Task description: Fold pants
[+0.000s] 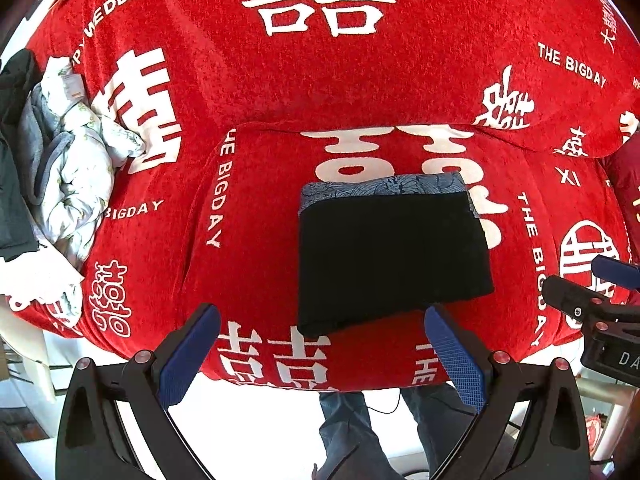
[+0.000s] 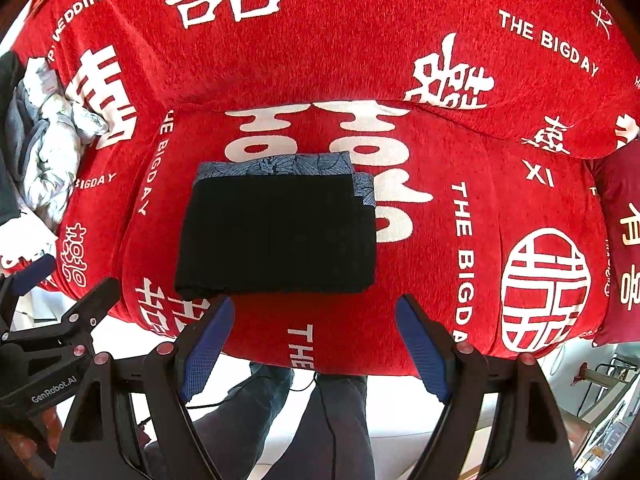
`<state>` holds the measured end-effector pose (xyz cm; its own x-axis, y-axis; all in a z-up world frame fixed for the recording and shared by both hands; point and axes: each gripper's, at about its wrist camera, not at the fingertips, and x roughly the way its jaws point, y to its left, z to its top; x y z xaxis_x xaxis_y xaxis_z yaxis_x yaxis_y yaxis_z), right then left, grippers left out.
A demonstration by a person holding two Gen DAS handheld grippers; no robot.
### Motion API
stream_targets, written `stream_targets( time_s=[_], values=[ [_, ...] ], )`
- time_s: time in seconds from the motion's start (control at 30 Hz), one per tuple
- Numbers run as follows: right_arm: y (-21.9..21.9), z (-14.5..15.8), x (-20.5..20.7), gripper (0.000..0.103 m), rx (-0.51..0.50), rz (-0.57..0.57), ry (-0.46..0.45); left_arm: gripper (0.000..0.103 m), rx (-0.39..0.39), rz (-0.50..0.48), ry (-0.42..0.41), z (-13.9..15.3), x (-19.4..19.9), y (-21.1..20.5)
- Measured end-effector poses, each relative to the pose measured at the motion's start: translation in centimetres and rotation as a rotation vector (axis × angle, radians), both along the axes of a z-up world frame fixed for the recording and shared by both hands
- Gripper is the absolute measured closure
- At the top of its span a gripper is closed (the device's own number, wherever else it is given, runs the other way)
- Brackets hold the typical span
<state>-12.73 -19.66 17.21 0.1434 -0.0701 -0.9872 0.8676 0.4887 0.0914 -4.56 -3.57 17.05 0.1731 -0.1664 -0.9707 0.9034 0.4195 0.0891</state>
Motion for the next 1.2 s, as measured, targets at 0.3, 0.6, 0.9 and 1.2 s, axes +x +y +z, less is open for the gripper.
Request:
stream_targets(
  time_s=[0.3, 0.6, 0.9, 1.2],
  values=[
    [-0.03, -0.03, 0.04, 0.018, -0.001, 0.000, 0.001, 0.001, 0.004, 0.005, -0.004, -0.02, 0.15, -0.12],
    [-0.17, -0.08, -0.02, 0.018, -0.002, 0.000, 0.002, 0.001, 0.003, 0.004, -0.004, -0.04, 0.15, -0.10],
    [-0.14, -0.38, 0.12, 0.018, 0.000, 0.005, 0.008, 0.001, 0.005, 0.005, -0.002, 0.00, 0.31, -0.02],
    [-0.03, -0.45, 0.42, 0.018, 0.000, 0.013, 0.012, 0.001, 0.006, 0.009, 0.001, -0.01, 0.38, 0.00]
  ],
)
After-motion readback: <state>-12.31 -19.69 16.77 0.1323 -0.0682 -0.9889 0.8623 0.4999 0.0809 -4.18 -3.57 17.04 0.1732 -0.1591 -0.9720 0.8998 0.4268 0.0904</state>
